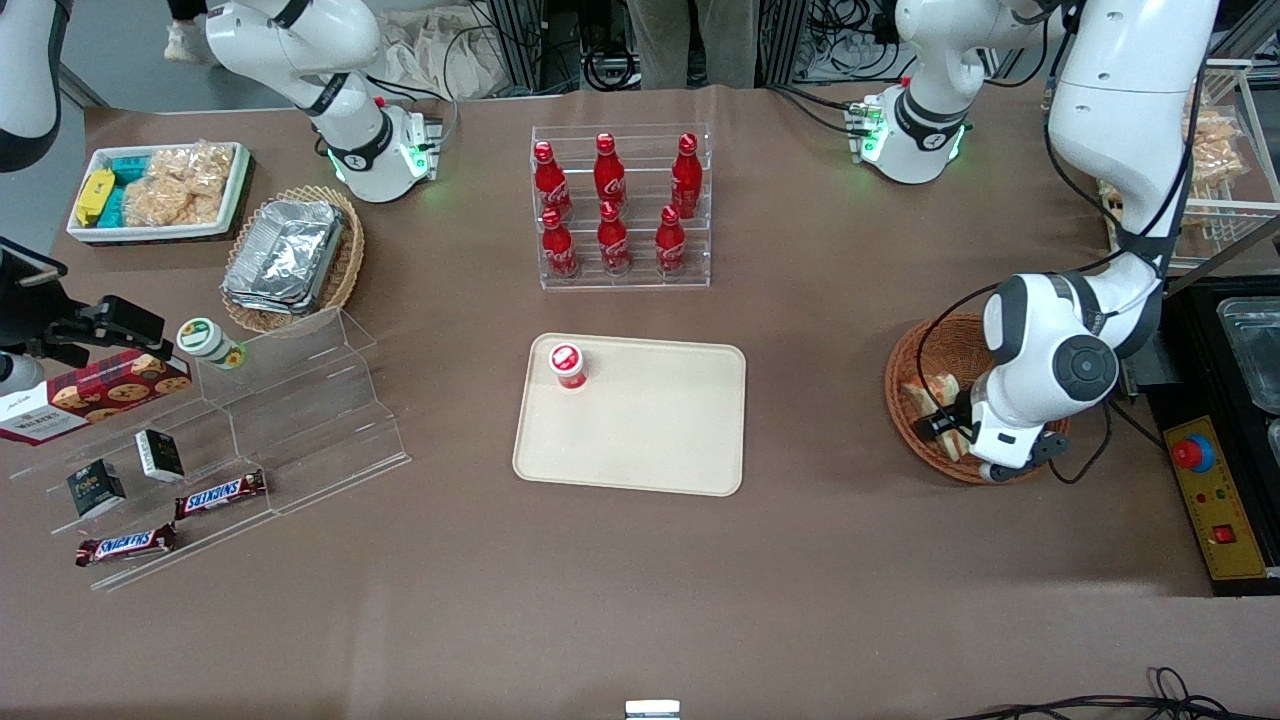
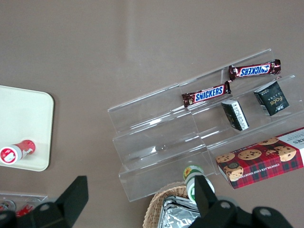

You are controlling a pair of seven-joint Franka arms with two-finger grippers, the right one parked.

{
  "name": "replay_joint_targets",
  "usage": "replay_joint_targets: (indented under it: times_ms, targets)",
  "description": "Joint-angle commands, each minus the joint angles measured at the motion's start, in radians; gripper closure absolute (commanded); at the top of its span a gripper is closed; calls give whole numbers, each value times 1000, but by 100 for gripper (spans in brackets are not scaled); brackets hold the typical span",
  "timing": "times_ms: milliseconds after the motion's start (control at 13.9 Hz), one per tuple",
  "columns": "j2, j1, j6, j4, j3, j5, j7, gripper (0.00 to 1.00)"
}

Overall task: Place sandwich from basket to tray
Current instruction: 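Close the left gripper on the sandwich wedge, then lift the sandwich up out of the basket with the left gripper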

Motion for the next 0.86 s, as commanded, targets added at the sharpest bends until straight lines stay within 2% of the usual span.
replay_joint_targets:
  times_ms: [0,144,288,793]
  targets:
    - [-21,-18,9,-16,3,5,-9,61]
    - [-47,-21,-12,-5,3,8,-3,64]
    - [-87,-21,-117,54,2,55,-4,64]
    - [-151,-65,-618,448,-36,89,17,64]
